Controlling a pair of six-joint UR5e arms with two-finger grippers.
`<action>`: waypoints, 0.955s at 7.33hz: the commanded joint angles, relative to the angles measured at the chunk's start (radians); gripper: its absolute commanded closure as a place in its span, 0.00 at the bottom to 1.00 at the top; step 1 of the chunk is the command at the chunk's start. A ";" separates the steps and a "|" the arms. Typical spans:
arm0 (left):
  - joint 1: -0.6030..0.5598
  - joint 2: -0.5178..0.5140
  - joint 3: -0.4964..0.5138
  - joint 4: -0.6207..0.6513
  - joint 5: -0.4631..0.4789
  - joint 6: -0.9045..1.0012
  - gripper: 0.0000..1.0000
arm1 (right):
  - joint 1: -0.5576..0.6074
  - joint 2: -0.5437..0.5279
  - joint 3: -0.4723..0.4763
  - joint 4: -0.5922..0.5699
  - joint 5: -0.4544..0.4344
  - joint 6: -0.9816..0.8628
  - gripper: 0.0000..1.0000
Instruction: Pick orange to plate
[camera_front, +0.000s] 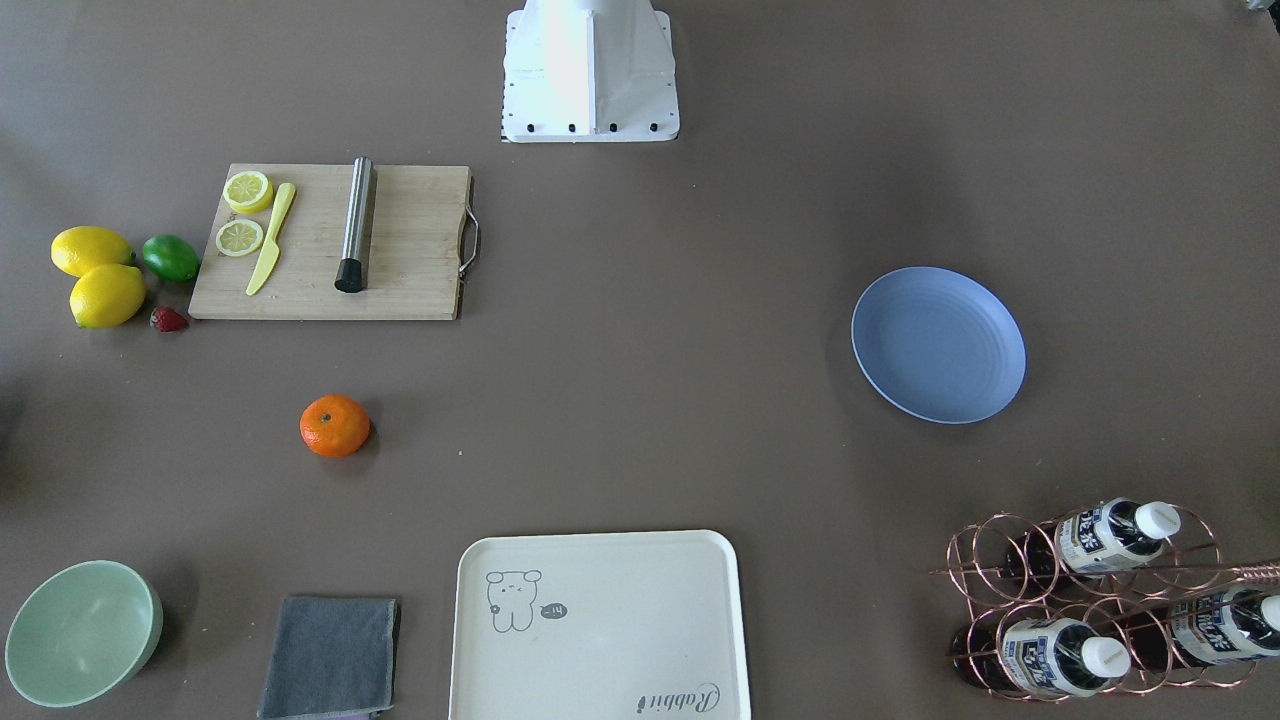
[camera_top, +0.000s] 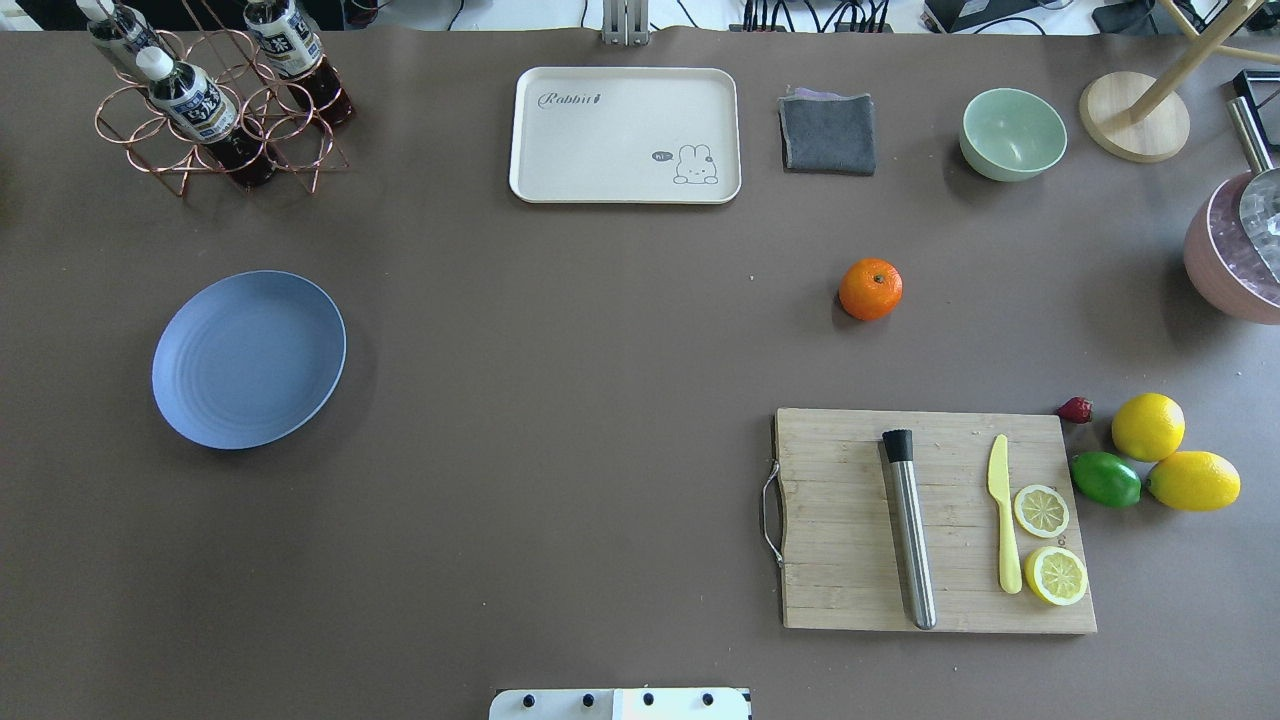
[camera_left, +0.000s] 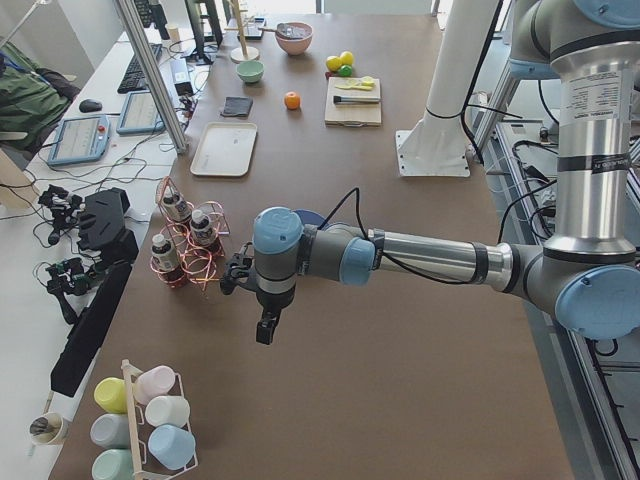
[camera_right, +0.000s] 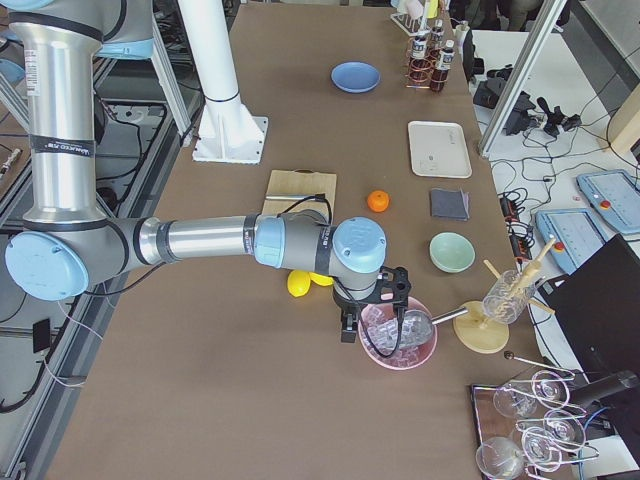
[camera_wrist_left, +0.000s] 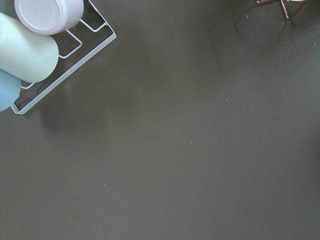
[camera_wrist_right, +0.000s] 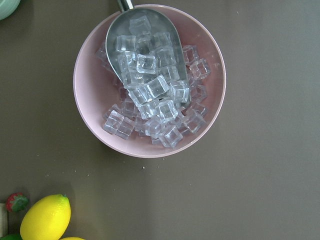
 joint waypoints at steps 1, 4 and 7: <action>-0.001 -0.003 0.000 0.000 0.000 0.002 0.02 | -0.009 0.008 0.000 0.000 -0.008 0.002 0.00; -0.001 -0.009 0.002 0.000 0.000 0.000 0.02 | -0.009 0.008 0.001 0.000 -0.006 0.000 0.00; -0.001 -0.012 0.008 0.000 0.000 -0.003 0.02 | -0.009 0.010 0.009 0.000 -0.005 0.000 0.00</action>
